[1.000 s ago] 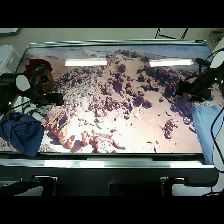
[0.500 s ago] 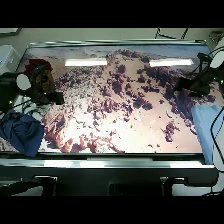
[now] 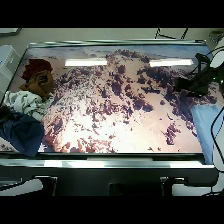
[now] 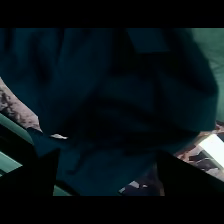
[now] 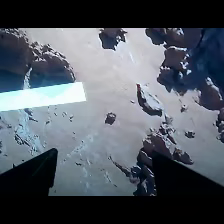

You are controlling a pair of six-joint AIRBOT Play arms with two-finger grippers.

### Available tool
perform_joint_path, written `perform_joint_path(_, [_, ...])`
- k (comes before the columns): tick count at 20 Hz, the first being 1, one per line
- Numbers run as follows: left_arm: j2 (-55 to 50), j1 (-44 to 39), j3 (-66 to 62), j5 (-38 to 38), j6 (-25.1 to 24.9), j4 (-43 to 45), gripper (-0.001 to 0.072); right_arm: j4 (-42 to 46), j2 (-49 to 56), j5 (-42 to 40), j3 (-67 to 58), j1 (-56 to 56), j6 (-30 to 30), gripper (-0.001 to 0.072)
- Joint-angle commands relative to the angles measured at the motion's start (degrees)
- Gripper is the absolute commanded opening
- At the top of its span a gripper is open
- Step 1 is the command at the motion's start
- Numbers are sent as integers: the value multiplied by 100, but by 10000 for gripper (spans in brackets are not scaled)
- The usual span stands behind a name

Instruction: Fold the clothes and pants, and hang the long-sleeved shirts on hangers.

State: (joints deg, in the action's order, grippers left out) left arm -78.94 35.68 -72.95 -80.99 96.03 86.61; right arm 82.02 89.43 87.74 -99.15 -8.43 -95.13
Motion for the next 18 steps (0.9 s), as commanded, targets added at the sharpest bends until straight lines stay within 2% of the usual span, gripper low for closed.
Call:
perform_joint_path(1, [-20,1099,1088,1207,-785,-1517,717,-479,4,83,0,4,-48,669])
perform_joint_path(4, [-234,1025,1346,1976,-1019,-1679,717,-697,4,127,0,7,-240,669])
perform_joint_path(8, [-621,721,1344,2057,-1165,-1766,703,-846,4,372,0,7,-420,669])
perform_joint_path(9, [-629,662,1344,2024,-1165,-1768,452,-855,4,455,0,7,-431,669])
perform_joint_path(10, [-592,643,1311,1902,-1169,-1781,17,-855,4,549,0,7,-431,669])
perform_joint_path(12, [-299,651,1054,1711,-1139,-1853,25,-850,4,695,0,7,-428,669])
perform_joint_path(14, [330,649,511,1853,-807,-1945,24,-852,4,732,0,7,-426,669])
perform_joint_path(18, [2024,402,-680,2865,15,-2262,23,-855,4,708,0,7,-409,668])
